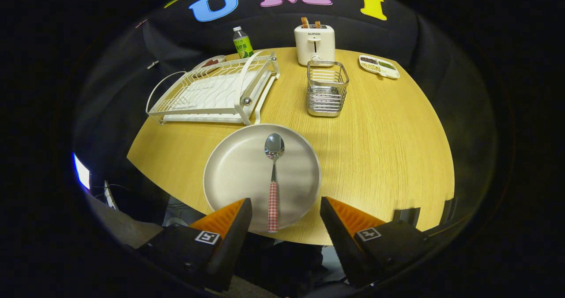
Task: Take the plate from the dish rack, then take the spoon from the basket and place it into the plate.
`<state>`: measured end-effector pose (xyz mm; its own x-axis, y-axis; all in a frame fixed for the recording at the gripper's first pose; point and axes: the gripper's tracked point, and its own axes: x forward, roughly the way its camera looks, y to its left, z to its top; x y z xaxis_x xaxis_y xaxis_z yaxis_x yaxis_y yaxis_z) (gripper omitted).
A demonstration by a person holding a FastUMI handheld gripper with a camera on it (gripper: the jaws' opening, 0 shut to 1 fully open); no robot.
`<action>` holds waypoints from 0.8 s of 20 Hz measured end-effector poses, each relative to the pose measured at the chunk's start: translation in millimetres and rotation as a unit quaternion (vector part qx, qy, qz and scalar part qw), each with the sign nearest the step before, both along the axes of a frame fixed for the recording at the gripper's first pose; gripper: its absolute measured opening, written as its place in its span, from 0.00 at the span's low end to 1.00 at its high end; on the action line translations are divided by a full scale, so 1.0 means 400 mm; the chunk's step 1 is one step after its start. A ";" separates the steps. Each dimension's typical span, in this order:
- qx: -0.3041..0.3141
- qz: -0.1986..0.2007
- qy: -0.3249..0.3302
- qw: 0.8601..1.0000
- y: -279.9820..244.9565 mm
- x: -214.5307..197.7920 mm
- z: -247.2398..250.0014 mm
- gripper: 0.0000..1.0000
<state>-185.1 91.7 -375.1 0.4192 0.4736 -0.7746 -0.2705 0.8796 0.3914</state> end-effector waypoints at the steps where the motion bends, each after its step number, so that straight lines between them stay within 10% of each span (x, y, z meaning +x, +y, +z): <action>1: 0.001 -0.002 -0.002 1.000 -0.001 0.003 0.004 0.99; 16: 0.048 -0.124 -0.210 0.969 -0.154 0.313 0.509 0.99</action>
<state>-59.9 30.1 -171.5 0.7982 0.3793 -0.4681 -0.2086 0.9029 0.3759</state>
